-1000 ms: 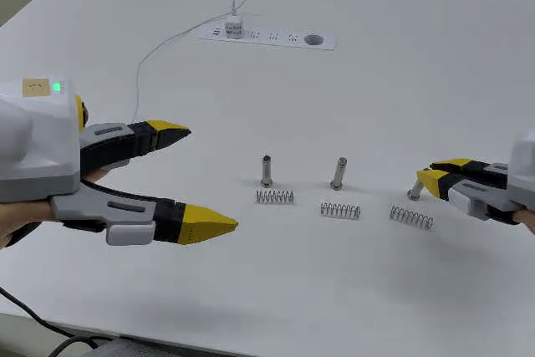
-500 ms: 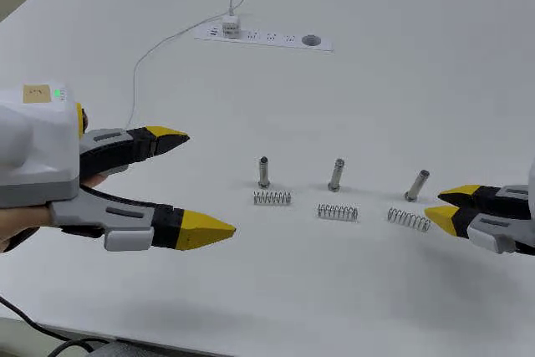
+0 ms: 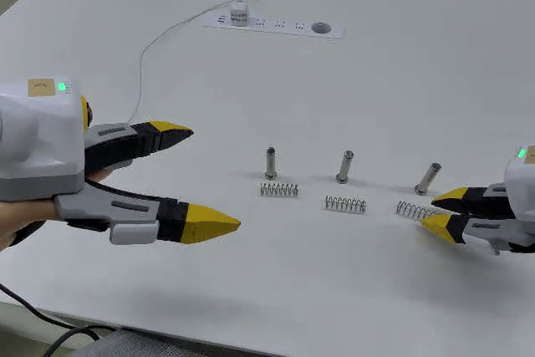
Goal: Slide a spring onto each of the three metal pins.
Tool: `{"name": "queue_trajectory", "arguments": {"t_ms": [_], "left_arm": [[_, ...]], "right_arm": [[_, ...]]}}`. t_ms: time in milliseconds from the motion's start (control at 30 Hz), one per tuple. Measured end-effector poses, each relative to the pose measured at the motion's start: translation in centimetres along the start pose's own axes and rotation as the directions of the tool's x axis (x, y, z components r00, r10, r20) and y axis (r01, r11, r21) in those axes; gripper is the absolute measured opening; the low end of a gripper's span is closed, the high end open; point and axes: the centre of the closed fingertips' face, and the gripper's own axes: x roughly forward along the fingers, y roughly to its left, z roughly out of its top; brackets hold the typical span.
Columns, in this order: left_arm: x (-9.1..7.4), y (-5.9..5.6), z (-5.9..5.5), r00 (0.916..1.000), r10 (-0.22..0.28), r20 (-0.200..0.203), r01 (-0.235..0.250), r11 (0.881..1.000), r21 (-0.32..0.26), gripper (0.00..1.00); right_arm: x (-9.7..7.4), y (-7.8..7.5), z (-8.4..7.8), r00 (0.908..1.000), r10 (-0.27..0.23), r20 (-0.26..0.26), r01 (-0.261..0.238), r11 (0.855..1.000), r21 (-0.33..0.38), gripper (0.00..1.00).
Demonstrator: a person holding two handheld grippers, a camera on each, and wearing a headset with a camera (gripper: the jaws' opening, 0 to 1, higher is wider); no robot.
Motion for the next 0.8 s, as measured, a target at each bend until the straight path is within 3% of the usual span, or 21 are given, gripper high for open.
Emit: {"name": "queue_trajectory", "arguments": {"t_ms": [200, 400, 800], "left_arm": [[0.2, -0.1, -0.2, 1.0, 0.002, -0.008, -0.002, 1.0, -0.009, 0.9], [0.4, -0.1, 0.3, 1.0, 0.003, -0.001, -0.003, 1.0, -0.005, 0.9], [0.5, -0.6, 1.6, 0.9995, -0.002, 0.031, 0.002, 1.0, 0.001, 0.9]], "right_arm": [[0.6, 0.6, -0.3, 0.9984, 0.042, -0.038, -0.044, 0.997, -0.062, 0.19], [0.6, 0.5, -0.3, 0.9972, 0.072, -0.021, -0.071, 0.997, 0.021, 0.17], [0.1, 0.7, -0.3, 0.9983, 0.039, -0.043, -0.042, 0.997, -0.068, 0.11]]}}
